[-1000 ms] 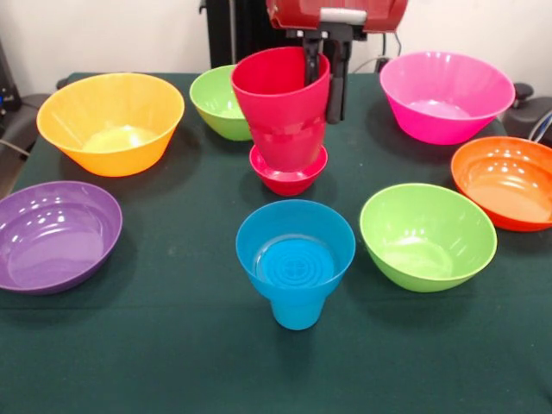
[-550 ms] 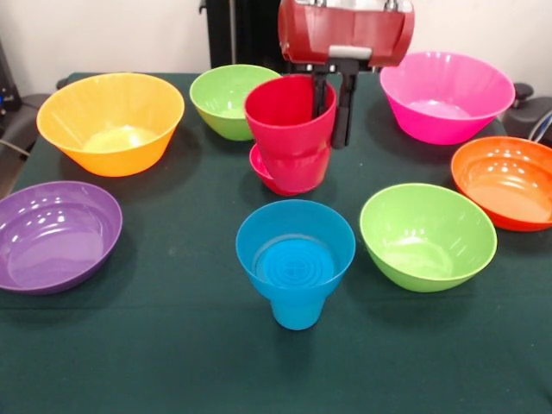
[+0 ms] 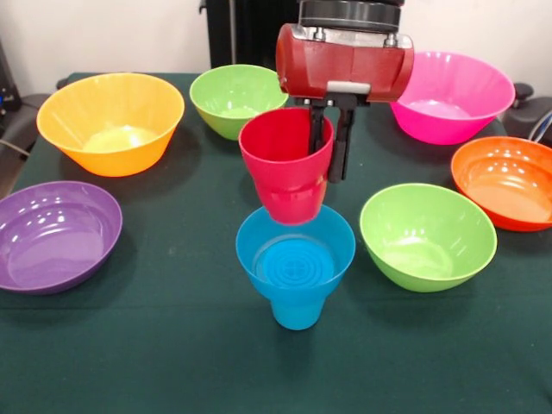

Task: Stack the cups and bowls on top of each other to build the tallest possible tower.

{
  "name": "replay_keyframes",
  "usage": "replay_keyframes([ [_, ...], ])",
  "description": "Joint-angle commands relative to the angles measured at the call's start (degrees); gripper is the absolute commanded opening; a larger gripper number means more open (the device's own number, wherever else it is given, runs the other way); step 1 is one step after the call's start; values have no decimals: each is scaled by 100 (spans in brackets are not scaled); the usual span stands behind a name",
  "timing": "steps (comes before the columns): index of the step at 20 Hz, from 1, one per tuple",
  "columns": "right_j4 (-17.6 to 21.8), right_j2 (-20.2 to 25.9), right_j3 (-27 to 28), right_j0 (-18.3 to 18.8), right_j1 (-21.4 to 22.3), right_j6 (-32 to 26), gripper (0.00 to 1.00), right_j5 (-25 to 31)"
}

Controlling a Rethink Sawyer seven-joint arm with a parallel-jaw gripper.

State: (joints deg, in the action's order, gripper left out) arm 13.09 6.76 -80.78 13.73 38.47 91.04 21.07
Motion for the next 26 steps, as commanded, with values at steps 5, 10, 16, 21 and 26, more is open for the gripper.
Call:
replay_keyframes([
  [5, -172, -48, 299, -189, -318, 775, 0, 578],
  [10, -232, -197, 288, -322, -458, 923, 0, 356],
  [16, -310, -334, 284, -413, -635, 969, 0, 173],
  [21, -343, -419, 341, -470, -737, 964, 0, 170],
  [26, -398, -445, 390, -515, -892, 1008, 0, -14],
])
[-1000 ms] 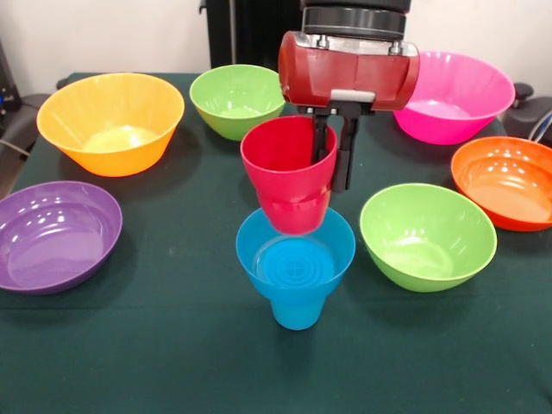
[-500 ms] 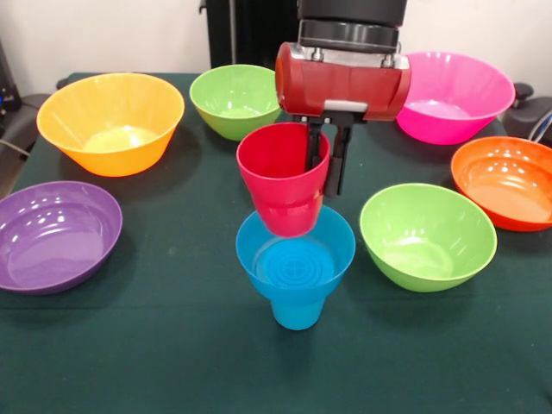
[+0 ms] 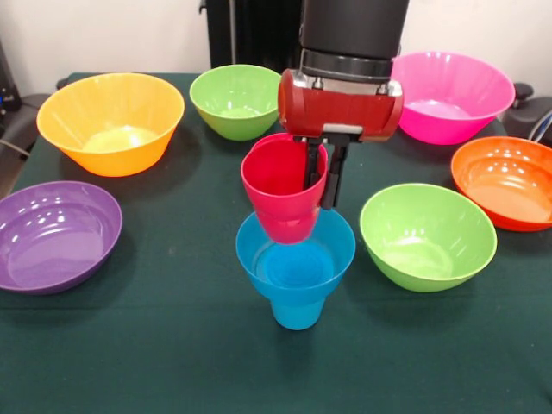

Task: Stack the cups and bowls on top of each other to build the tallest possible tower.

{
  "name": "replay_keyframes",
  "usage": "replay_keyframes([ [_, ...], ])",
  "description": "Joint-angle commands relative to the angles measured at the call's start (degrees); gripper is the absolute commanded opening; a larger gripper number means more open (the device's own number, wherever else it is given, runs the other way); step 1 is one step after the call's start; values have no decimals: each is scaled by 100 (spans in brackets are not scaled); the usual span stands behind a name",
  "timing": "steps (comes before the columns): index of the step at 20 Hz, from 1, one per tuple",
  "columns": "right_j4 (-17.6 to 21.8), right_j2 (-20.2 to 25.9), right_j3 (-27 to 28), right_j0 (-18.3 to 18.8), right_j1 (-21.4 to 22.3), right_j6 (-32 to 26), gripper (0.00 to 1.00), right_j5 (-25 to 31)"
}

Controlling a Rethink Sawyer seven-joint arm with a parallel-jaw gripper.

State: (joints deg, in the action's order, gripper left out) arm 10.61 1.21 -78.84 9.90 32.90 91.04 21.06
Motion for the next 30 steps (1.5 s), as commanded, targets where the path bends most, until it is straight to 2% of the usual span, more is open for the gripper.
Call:
replay_keyframes([
  [1, -166, 100, 204, -146, -355, 1011, 0, -32],
  [10, -252, -46, 289, -281, -502, 1111, 0, -218],
  [30, -252, -134, 462, -411, -609, 1281, 0, -215],
])
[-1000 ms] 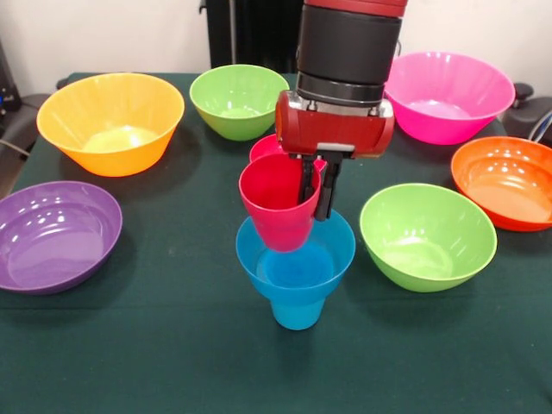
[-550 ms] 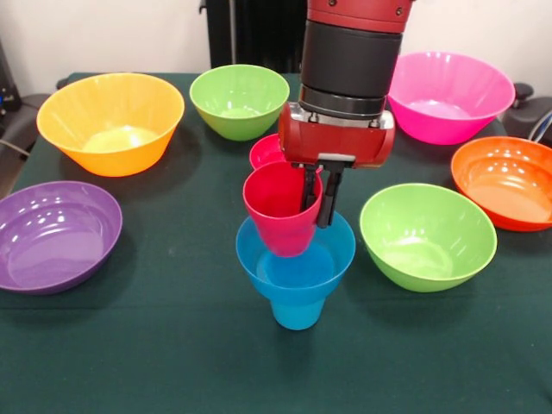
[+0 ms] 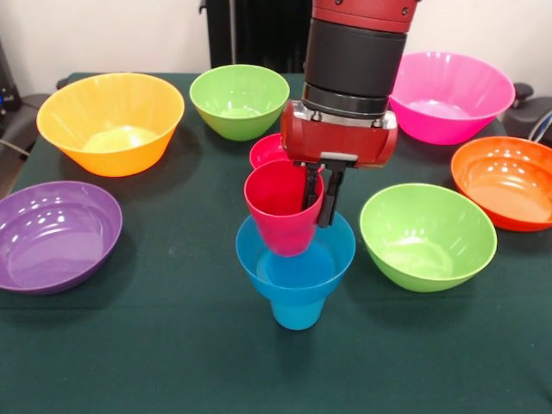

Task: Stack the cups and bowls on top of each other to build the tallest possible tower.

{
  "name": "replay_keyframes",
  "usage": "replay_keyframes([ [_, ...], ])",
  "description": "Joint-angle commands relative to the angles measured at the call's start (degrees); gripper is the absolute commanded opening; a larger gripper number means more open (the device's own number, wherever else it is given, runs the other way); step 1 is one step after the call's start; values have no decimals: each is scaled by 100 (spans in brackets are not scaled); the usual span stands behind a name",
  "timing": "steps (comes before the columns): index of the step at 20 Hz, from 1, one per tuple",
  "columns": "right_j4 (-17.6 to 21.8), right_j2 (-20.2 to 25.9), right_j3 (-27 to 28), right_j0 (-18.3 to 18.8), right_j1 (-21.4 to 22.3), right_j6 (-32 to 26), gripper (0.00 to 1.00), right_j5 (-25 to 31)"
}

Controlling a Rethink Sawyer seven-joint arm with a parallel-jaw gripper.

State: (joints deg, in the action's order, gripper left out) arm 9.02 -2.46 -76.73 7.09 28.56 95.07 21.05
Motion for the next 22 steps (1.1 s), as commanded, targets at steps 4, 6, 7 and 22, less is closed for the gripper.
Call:
replay_keyframes([
  [4, -91, 224, 236, -147, -201, 894, 0, -286],
  [6, -87, 220, 226, -154, -212, 905, 0, -327],
  [7, -81, 218, 222, -154, -219, 908, 0, -351],
  [22, -137, 219, 260, -148, -501, 925, 0, -705],
])
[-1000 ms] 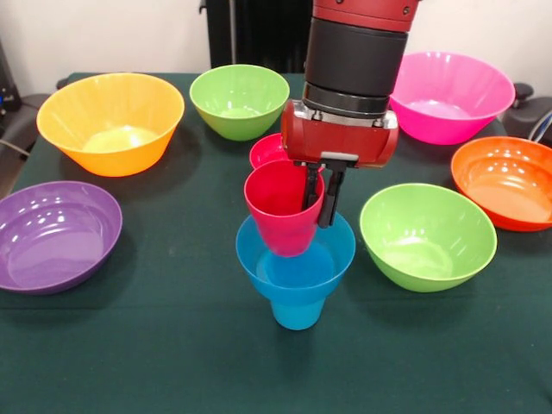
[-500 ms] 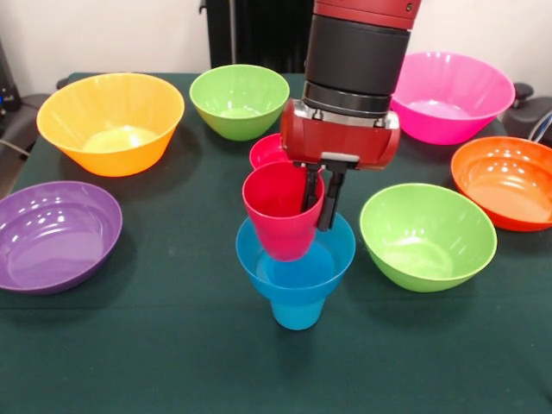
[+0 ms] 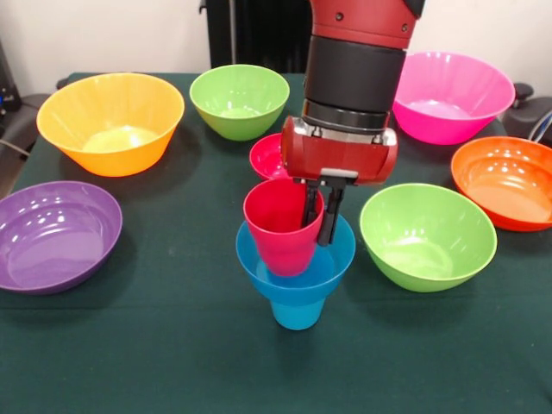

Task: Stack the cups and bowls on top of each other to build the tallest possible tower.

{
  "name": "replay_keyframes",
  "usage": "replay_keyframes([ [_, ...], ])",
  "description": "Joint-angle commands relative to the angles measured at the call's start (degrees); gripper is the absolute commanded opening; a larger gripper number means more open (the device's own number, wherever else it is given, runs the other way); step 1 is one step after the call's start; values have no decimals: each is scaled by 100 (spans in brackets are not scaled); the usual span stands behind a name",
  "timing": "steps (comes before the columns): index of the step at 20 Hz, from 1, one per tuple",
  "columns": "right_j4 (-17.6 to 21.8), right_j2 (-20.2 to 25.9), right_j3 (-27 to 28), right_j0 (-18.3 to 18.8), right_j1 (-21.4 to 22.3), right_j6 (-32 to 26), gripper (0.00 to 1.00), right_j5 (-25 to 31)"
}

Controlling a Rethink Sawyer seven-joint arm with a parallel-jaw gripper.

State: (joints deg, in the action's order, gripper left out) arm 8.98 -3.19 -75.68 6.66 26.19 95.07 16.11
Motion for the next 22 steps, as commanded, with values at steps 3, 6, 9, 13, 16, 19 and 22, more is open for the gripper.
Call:
replay_keyframes([
  [3, -161, 258, 151, -147, -293, 970, 0, -251],
  [6, -182, 206, 140, -206, -321, 1020, 0, -306],
  [9, -207, 170, 140, -229, -326, 1016, 0, -311],
  [13, -221, 172, 78, -224, -306, 990, 0, -344],
  [16, -228, 175, 72, -225, -302, 984, 0, -342],
  [19, -247, 171, 91, -236, -321, 987, 0, -335],
  [22, -267, 131, 72, -262, -327, 1009, 0, -352],
])
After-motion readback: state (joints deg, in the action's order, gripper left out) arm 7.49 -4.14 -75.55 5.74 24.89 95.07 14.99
